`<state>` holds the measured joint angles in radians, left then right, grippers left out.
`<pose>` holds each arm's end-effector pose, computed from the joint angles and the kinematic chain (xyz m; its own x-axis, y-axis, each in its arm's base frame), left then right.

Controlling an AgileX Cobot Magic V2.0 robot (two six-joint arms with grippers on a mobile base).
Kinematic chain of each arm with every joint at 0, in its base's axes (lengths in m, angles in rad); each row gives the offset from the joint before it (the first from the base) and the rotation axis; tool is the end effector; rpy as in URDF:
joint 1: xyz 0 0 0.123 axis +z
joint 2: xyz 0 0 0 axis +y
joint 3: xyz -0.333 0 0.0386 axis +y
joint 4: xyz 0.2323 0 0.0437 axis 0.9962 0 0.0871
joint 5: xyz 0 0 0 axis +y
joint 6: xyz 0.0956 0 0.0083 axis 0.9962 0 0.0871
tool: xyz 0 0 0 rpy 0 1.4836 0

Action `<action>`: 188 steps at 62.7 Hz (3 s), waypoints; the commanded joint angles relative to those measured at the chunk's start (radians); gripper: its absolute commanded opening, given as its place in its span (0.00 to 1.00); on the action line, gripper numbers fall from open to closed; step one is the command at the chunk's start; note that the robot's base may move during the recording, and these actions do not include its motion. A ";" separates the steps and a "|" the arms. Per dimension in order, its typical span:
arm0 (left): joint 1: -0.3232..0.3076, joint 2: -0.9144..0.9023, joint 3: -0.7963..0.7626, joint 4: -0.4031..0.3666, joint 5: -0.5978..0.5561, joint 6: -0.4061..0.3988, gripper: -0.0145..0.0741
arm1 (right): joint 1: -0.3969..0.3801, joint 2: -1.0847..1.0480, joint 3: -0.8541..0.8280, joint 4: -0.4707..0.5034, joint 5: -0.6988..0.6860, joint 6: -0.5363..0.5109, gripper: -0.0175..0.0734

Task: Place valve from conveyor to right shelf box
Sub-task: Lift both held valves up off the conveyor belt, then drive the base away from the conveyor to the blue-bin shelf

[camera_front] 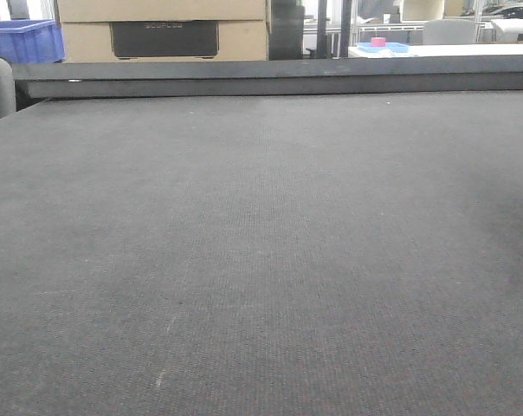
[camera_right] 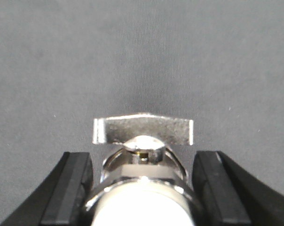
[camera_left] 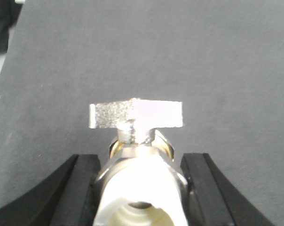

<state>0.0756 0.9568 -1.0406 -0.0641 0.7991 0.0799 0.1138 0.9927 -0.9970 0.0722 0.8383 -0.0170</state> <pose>0.1450 0.0066 0.4241 -0.5861 -0.0092 -0.8102 -0.0178 0.9998 0.0015 0.1513 0.0225 0.4026 -0.6784 -0.0461 -0.7332 -0.1314 0.9896 0.0594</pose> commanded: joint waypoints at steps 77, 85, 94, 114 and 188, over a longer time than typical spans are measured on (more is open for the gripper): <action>-0.003 -0.451 0.250 -0.029 -0.115 -0.001 0.04 | -0.001 -0.308 0.151 -0.007 -0.246 0.001 0.01; -0.003 -0.451 0.250 -0.029 -0.115 -0.001 0.04 | -0.001 -0.308 0.151 -0.007 -0.246 0.001 0.01; -0.003 -0.451 0.250 -0.029 -0.115 -0.001 0.04 | -0.001 -0.308 0.151 -0.007 -0.246 0.001 0.01; -0.003 -0.451 0.250 -0.029 -0.115 -0.001 0.04 | -0.001 -0.308 0.151 -0.007 -0.246 0.001 0.01; -0.003 -0.451 0.250 -0.029 -0.115 -0.001 0.04 | -0.001 -0.308 0.151 -0.007 -0.248 0.001 0.01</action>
<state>0.0756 0.5132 -0.7841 -0.0817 0.7418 0.0799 0.1138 0.6934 -0.8354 0.0765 0.6662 -0.0152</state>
